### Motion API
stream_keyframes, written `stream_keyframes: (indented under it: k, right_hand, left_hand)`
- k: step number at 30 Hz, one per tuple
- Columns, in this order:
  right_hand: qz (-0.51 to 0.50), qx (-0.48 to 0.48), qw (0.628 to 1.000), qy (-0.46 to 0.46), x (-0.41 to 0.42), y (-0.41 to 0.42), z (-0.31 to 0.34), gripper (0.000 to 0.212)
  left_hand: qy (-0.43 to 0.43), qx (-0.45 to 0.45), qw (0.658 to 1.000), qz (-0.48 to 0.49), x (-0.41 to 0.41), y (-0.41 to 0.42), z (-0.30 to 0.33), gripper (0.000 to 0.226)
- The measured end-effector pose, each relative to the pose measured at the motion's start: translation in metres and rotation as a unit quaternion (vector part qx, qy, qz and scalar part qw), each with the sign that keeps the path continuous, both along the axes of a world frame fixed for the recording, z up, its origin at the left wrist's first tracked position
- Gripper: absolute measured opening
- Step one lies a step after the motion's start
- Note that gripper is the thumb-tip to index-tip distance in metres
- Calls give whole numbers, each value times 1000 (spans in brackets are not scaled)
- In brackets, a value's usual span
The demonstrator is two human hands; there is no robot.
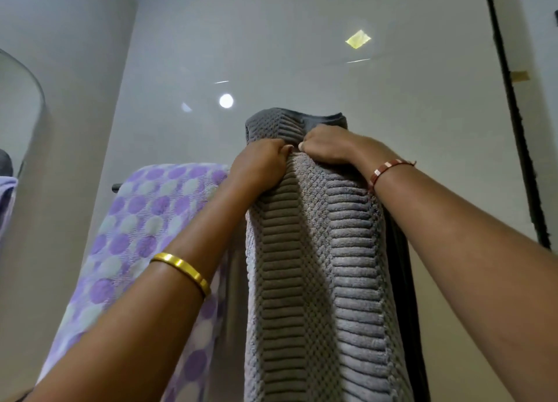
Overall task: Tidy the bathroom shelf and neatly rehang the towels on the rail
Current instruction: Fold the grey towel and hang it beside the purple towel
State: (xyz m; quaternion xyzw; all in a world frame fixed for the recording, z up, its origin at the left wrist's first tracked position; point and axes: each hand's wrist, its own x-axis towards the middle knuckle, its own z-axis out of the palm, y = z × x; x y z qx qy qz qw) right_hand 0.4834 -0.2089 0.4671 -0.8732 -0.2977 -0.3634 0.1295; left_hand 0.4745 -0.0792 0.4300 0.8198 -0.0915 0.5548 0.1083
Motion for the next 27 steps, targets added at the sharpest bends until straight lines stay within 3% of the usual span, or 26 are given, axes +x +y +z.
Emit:
stream_keyframes:
  k: [7, 9, 12, 15, 18, 21, 24, 27]
  right_hand:
    - [26, -35, 988, 151, -10, -8, 15, 32]
    - [13, -45, 988, 147, -8, -8, 13, 27]
    - [-14, -78, 986, 149, -5, -1, 10, 29]
    - [-41, -104, 979, 170, -2, 1, 10, 28]
    - [-26, -67, 983, 171, 4, 4, 11, 34]
    - [21, -1, 996, 92, 14, 1, 7, 29]
    - [84, 147, 985, -45, 24, -9, 3, 21]
    - [40, 142, 987, -55, 21, -7, -2, 24]
  left_hand:
    - [198, 27, 979, 47, -12, -3, 31, 39]
    - [242, 27, 969, 26, -15, -6, 36, 28]
    - [319, 4, 948, -7, -16, -8, 34, 35]
    - [343, 3, 939, 29, -14, -6, 35, 39]
    - [363, -14, 931, 23, -10, -5, 37, 34]
    - [313, -55, 948, -17, -2, -11, 31, 27]
    - [156, -105, 982, -24, 13, -7, 14, 33]
    - [-13, -155, 987, -36, 17, -3, -3, 34]
